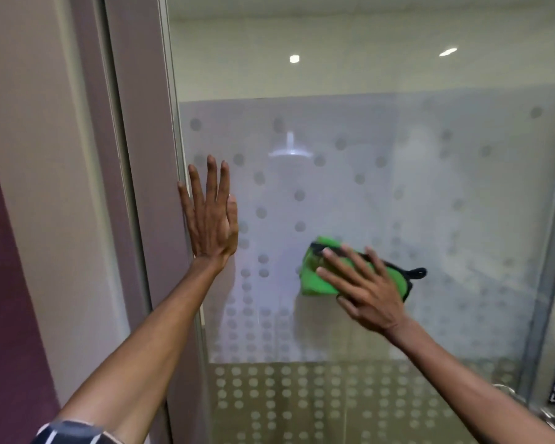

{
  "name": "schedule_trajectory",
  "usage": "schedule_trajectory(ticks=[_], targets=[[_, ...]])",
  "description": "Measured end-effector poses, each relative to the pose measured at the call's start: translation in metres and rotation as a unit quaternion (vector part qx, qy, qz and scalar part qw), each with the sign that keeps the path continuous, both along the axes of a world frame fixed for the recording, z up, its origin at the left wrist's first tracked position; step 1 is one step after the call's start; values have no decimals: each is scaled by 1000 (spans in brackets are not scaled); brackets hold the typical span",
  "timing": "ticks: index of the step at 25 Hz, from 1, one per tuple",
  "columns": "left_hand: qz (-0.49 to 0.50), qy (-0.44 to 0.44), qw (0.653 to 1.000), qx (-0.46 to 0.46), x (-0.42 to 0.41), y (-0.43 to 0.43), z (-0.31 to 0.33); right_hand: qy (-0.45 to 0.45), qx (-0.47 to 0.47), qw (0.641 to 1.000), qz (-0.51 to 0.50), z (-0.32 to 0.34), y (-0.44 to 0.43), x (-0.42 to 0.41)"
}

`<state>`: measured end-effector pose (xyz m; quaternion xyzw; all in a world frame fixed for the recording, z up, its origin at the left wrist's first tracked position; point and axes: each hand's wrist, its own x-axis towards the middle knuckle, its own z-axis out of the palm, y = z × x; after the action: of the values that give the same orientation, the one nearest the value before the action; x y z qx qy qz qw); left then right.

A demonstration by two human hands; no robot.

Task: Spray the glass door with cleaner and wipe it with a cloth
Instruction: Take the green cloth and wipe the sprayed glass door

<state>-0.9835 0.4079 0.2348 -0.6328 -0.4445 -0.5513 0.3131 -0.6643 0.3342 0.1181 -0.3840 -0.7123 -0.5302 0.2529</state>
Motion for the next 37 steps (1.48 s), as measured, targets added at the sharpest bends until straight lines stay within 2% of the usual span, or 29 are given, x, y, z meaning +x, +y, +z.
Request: schedule_trajectory(ticks=[3,5,8,12,15,18,20,23,25,27,29,32,37], targets=[[0,-2,1000,11,0,3,-1,191,49,980,14,59,2,1],[-2,0,1000,16,-1,5,-2,237,53,969,46,89,11,-29],[11,8,1000,19,-2,9,-1,179,49,981,52,76,25,-74],[17,2,1000,24,-2,13,-3,24,-20,996,83,-2,25,-91],[16,-2,999,32,-3,17,-3,-114,-97,984,96,-63,16,-68],[23,1,999,39,-2,17,-4,-154,-100,980,74,-86,-1,-7],[24,-3,999,41,-1,16,-3,-95,-69,992,45,-76,-14,36],[33,-10,998,43,0,16,-4,67,6,998,-2,-30,-17,74],[39,-13,998,45,0,16,-4,160,40,986,13,6,-6,56],[41,-13,998,48,2,16,-4,187,46,979,60,20,9,6],[41,-15,998,49,2,17,-3,144,14,984,102,9,18,-49],[43,-7,998,46,0,18,-3,16,-75,986,149,-36,22,-103],[41,6,998,53,-2,22,-4,-191,-193,950,151,-91,16,-121]])
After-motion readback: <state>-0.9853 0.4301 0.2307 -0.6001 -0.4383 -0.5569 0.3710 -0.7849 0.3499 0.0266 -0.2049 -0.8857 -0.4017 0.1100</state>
